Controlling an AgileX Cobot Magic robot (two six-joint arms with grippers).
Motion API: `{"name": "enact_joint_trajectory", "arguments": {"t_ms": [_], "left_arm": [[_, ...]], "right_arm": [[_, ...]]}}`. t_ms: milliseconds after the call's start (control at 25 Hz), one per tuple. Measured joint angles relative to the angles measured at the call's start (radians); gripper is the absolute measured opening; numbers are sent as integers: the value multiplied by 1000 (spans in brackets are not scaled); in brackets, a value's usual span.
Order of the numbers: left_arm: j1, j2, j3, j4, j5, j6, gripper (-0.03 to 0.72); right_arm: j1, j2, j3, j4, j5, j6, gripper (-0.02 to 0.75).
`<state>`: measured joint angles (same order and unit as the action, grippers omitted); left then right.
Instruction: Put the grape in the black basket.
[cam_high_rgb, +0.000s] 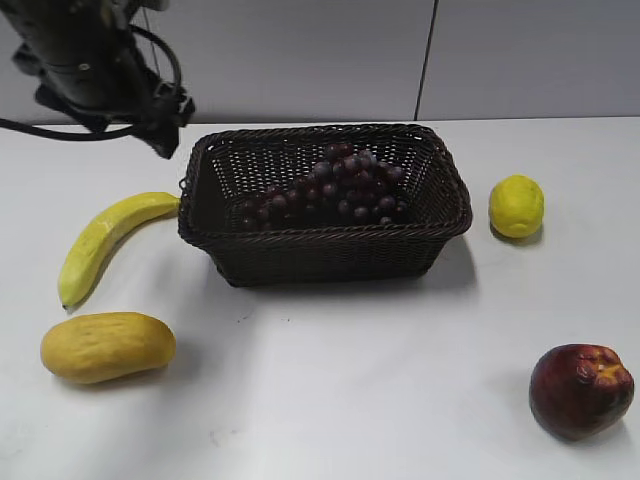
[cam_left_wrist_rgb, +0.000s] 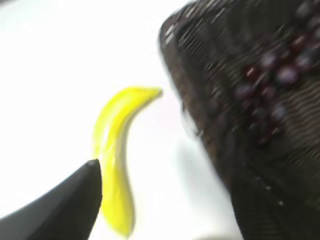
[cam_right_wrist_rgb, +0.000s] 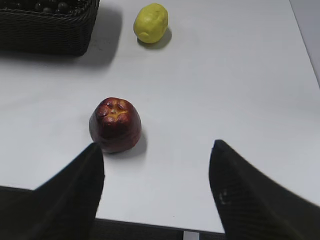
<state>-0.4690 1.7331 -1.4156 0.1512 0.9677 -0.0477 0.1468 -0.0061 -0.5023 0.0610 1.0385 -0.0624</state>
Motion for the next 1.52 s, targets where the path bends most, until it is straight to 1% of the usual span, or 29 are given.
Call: {"name": "enact_joint_trajectory", "arguments": {"t_ms": [120, 280, 440, 520, 800, 1000, 1280, 1520], "left_arm": [[72, -5, 0, -69, 115, 48, 607], [181, -5, 0, -151, 219, 97, 599], [280, -7, 0, -178, 245, 136, 594], [307, -29, 25, -193, 244, 144, 594], [317, -239, 254, -255, 246, 151, 593], [317, -429, 443, -262, 232, 151, 589], [317, -644, 672, -262, 179, 151, 588], [317, -809, 817, -256, 173, 151, 588]], "right_arm": [[0, 0, 0, 0, 0, 0, 499], [0, 0, 0, 0, 0, 0, 499], [0, 0, 0, 0, 0, 0, 499], [0, 0, 0, 0, 0, 0, 499], [0, 0, 0, 0, 1, 0, 499], [0, 0, 0, 0, 1, 0, 499], [0, 0, 0, 0, 1, 0, 499], [0, 0, 0, 0, 1, 0, 499]]}}
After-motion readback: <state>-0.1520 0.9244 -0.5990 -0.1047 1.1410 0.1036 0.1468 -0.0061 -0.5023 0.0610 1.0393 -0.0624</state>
